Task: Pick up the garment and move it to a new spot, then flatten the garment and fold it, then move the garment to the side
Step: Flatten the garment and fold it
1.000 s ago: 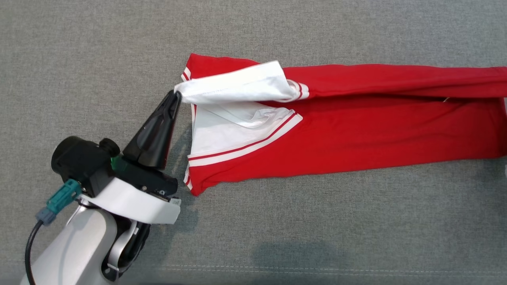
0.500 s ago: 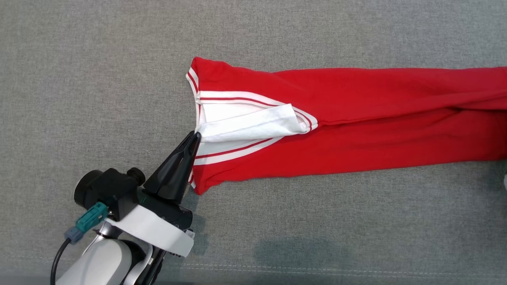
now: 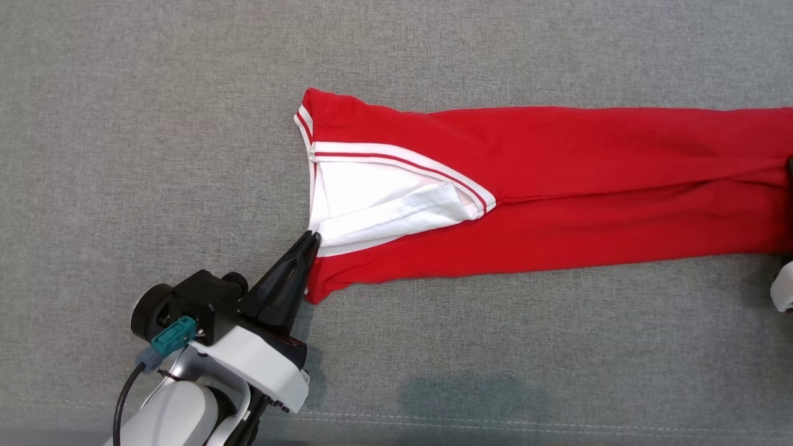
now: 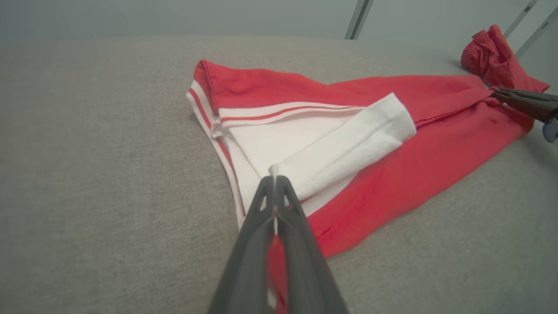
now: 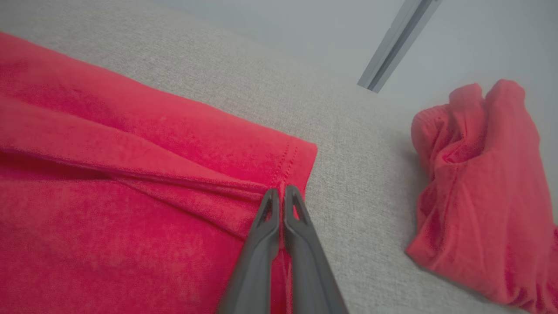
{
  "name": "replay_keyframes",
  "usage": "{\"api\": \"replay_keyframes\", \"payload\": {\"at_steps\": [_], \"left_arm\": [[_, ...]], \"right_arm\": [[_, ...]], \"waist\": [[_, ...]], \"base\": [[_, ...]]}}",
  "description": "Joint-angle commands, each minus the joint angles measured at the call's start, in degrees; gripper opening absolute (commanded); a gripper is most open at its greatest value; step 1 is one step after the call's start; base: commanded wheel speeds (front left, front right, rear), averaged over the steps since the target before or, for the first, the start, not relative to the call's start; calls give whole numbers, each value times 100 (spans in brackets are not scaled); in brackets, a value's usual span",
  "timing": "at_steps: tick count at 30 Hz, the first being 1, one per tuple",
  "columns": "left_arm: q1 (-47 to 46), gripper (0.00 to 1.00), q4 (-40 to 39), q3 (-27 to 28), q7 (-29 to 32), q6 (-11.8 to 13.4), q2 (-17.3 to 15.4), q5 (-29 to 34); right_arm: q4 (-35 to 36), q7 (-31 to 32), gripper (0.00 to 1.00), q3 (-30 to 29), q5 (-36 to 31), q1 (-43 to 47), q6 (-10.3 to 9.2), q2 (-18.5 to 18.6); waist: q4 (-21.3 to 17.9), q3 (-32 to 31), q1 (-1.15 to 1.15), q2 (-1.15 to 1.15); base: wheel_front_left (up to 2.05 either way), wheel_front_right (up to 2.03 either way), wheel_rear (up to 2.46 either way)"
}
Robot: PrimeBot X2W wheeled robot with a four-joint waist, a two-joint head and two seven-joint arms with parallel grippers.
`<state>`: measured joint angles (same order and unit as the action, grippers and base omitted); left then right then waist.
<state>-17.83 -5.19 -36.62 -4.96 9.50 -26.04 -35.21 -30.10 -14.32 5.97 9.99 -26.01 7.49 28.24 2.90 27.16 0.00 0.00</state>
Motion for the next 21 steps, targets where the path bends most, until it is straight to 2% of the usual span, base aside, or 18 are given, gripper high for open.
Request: {"api": "replay_keyframes", "payload": {"at_steps": [1,3,4,7,8,9,10,11,12,13,21], "left_arm": [[-38,0,-83,185,3,43,-104,-16],[-41,0,-25,167,12,39,-73,-39],[-52,0,2,160,5,31,-62,-43],[-76,2,112,151,-25,3,-42,-60],[-82,27,147,151,-36,-3,-33,-69],[-90,42,184,148,-41,-8,-26,-73],[-104,49,219,143,-51,-10,-15,-71],[-120,67,252,137,-60,-11,4,-70],[-137,93,291,125,-66,-11,27,-68],[-163,100,327,116,-87,-8,50,-51],[-185,100,478,205,-310,124,157,-42]], "right_arm": [[52,-68,0,46,-9,34,0,89],[6,-68,0,42,2,25,0,63],[-40,-68,3,50,5,27,0,57],[-159,-68,37,87,26,23,0,46],[-191,-68,49,103,41,23,0,44],[-214,-68,94,119,50,21,0,45],[-235,-68,100,130,51,20,0,39],[-245,-68,100,134,57,14,0,26],[-242,-68,100,136,61,8,0,12],[-234,-68,100,143,63,6,0,2],[295,-68,100,15,43,123,0,-208]], "waist": [[3,-10,0,0],[12,-21,0,0],[17,-24,0,0],[27,-42,0,0],[28,-50,0,0],[27,-61,0,0],[27,-72,0,0],[26,-82,0,0],[23,-95,0,0],[18,-110,0,0],[-65,-299,0,0]], "base": [[0,0,0],[0,0,0],[0,0,0],[0,0,0],[0,0,0],[0,0,0],[0,0,0],[0,0,0],[0,0,0],[0,0,0],[0,0,0]]}}
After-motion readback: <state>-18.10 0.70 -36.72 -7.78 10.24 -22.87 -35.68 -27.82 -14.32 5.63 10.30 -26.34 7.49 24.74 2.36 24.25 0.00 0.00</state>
